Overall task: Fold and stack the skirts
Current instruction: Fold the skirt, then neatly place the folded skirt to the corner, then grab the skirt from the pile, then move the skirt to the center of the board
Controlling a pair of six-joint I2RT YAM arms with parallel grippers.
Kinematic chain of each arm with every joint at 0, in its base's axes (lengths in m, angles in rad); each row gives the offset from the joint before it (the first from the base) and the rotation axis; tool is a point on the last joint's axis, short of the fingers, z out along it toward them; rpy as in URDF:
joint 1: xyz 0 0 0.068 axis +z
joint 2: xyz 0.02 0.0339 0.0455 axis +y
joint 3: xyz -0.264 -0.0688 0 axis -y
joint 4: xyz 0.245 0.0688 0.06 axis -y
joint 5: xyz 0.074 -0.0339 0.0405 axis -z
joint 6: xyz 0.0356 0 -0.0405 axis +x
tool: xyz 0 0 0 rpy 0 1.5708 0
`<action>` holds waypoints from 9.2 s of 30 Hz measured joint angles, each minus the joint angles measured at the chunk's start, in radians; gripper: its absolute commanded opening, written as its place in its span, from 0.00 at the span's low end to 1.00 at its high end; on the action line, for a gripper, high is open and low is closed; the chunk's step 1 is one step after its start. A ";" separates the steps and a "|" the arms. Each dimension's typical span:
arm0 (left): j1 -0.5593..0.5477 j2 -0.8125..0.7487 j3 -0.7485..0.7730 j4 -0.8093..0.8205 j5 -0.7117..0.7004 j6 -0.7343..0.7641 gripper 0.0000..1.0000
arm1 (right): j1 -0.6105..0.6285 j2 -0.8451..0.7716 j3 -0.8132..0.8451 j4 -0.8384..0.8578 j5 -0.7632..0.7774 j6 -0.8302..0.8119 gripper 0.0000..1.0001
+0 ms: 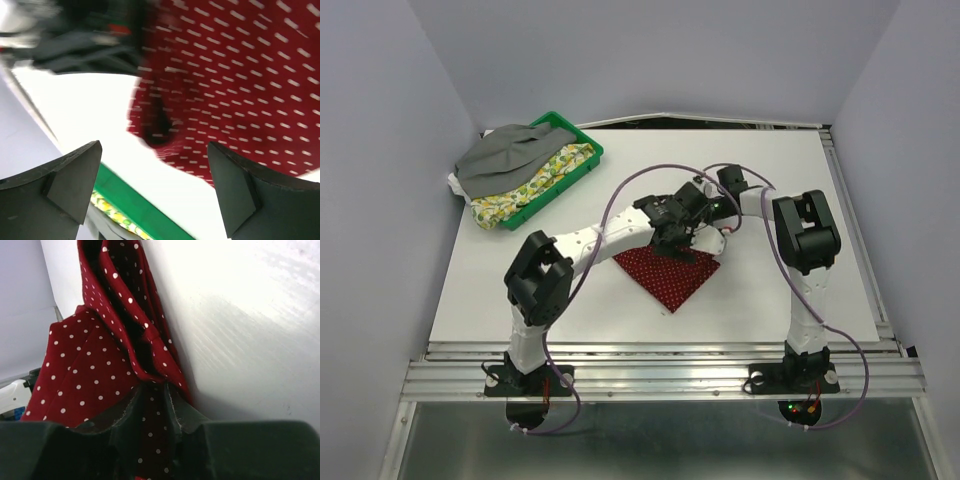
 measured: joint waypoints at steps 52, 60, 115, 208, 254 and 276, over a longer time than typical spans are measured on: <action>0.473 -0.089 -0.362 0.282 0.655 -0.997 0.54 | 0.185 0.023 0.400 -0.099 0.459 -0.160 0.86; 0.521 -0.342 -0.380 0.315 0.539 -1.038 0.99 | 0.198 -0.173 0.382 -0.147 0.571 -0.192 0.90; 0.652 -0.615 -0.419 0.226 0.350 -0.961 0.99 | -0.537 -0.204 -0.061 -0.090 0.920 -0.473 0.89; 0.724 -0.584 -0.335 0.216 0.336 -0.877 0.99 | -0.563 -0.185 0.043 -0.494 0.771 -1.107 1.00; 1.106 0.228 0.611 0.120 0.222 -0.676 0.00 | -0.424 -0.421 0.318 -0.682 0.262 -0.653 1.00; 0.953 -0.309 0.583 0.285 0.821 -1.011 0.00 | -0.392 -0.480 0.181 -0.539 0.108 -0.514 1.00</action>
